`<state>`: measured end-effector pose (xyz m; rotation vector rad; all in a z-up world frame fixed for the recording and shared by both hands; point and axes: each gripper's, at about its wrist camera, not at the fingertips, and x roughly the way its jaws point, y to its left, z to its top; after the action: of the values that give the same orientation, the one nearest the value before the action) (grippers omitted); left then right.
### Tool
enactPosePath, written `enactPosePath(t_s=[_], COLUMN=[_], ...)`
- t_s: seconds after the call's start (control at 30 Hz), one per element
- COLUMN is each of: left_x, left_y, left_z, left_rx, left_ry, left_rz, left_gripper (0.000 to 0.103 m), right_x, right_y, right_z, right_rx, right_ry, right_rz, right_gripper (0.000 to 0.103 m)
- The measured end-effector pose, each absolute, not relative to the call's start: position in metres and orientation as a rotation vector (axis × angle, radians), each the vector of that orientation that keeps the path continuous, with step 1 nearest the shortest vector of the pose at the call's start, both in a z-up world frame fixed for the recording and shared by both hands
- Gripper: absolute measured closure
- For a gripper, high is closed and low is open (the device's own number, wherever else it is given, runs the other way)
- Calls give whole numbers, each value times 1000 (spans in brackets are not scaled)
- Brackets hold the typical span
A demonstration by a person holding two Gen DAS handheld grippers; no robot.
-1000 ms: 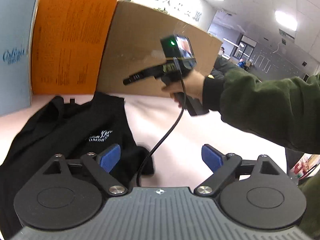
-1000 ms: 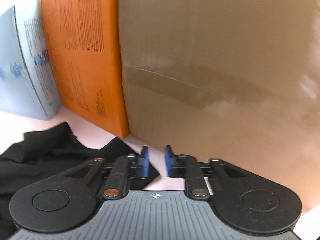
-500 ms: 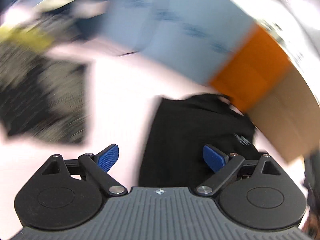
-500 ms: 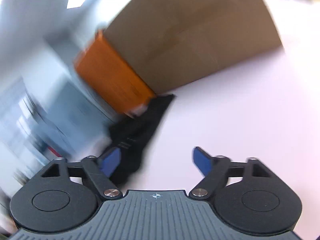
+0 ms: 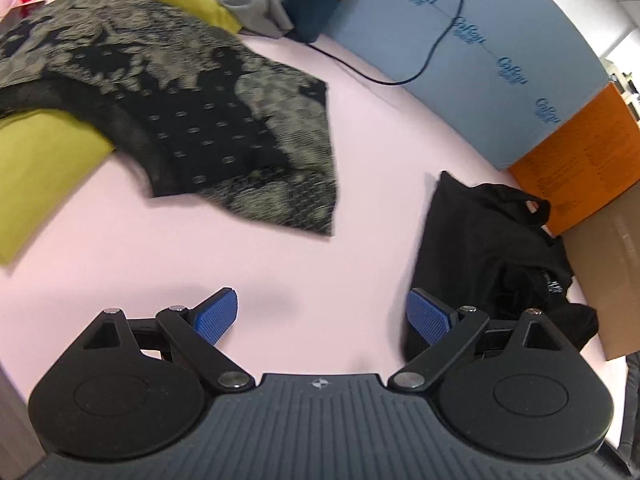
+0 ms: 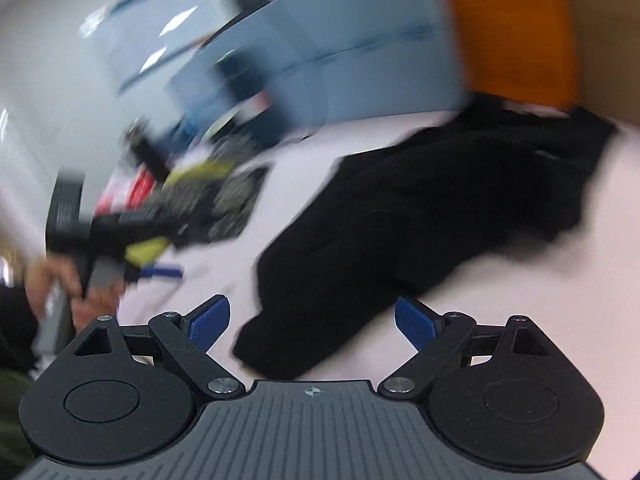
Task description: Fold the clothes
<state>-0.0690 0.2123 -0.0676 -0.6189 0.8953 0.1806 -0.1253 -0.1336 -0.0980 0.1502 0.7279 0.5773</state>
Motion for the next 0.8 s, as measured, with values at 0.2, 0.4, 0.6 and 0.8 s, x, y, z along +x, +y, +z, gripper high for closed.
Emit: enactPosePath(t_s=[0.2,0.4,0.6,0.8], left_x=[-98,-128,-142,-129], left_y=[224,235,246,242], left_z=[-68,-67,-65,-59], left_rx=[-575,-527,-531,-526], left_ry=[915,921,914,894], left_rz=[159,152,190,177], left_gripper=[12,12,11,11], right_x=[-74,1,22,-18], right_y=[-64,-89,-119,-180], right_z=[-102,-125,-150,-117], right_rx=[-89,11,4,346], right_ry=[642,667,779,660], right_rz=[507,264,141,179], right_gripper=[14,14,75,92])
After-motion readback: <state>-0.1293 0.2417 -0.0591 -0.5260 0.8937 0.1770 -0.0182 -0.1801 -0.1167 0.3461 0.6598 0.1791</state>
